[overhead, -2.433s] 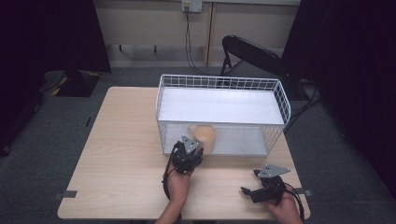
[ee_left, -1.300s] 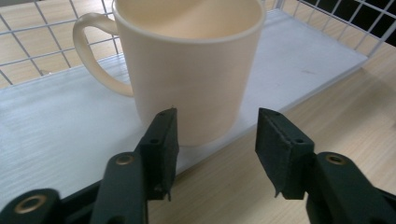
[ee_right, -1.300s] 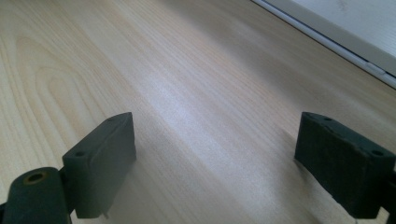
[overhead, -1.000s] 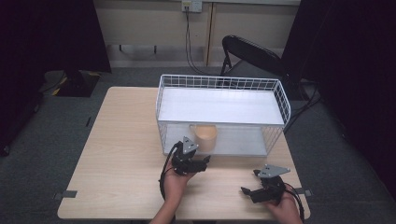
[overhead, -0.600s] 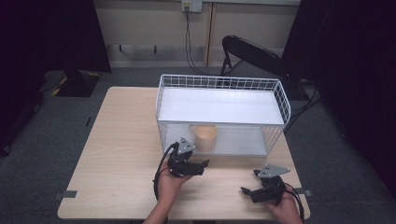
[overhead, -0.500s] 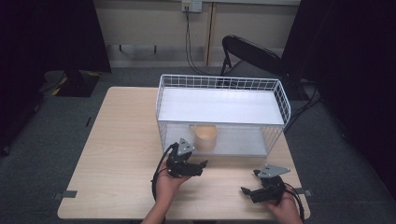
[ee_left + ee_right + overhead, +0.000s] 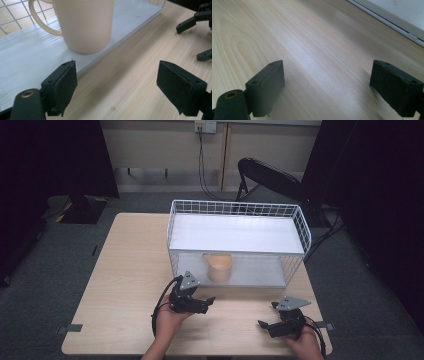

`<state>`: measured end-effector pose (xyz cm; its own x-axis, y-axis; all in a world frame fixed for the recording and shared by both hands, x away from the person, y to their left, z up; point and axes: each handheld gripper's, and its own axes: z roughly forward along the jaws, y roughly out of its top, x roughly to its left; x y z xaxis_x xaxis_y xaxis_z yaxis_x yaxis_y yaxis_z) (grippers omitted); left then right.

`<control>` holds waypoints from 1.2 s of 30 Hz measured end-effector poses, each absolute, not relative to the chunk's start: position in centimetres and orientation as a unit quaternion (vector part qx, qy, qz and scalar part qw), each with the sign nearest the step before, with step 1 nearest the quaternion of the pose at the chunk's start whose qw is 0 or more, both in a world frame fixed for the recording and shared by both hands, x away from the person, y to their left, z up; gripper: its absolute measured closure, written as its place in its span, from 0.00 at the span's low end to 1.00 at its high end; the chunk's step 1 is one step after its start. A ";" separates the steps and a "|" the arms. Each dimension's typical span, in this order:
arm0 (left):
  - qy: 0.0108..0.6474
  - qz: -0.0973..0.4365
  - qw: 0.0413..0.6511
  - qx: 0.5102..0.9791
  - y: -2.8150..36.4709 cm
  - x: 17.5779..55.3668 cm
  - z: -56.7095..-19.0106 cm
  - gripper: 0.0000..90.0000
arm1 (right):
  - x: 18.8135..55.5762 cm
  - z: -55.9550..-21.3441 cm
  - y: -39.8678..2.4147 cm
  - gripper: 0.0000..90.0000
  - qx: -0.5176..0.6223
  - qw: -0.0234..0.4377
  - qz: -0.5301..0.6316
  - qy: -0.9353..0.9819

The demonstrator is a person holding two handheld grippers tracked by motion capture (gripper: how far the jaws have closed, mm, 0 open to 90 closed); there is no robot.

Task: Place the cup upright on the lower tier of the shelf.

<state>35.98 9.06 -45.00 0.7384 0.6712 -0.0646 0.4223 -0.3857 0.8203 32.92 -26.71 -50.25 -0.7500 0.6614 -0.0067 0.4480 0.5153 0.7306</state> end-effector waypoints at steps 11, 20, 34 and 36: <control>0.340 0.136 0.443 0.818 11.3 35.2 -45.3 0.19 | 32.9 -50.2 -26.7 0.13 0.323 0.144 0.371 0.858; 0.331 0.132 0.445 0.821 13.4 34.2 -45.7 0.19 | 32.9 -50.2 -26.7 0.13 0.324 0.144 0.371 0.858; 0.336 0.116 0.429 0.830 15.7 33.3 -47.4 0.18 | 32.9 -50.2 -26.7 0.13 0.323 0.144 0.371 0.858; 0.334 0.117 0.426 0.833 15.6 33.2 -47.5 0.18 | 32.9 -50.3 -26.7 0.13 0.323 0.144 0.371 0.858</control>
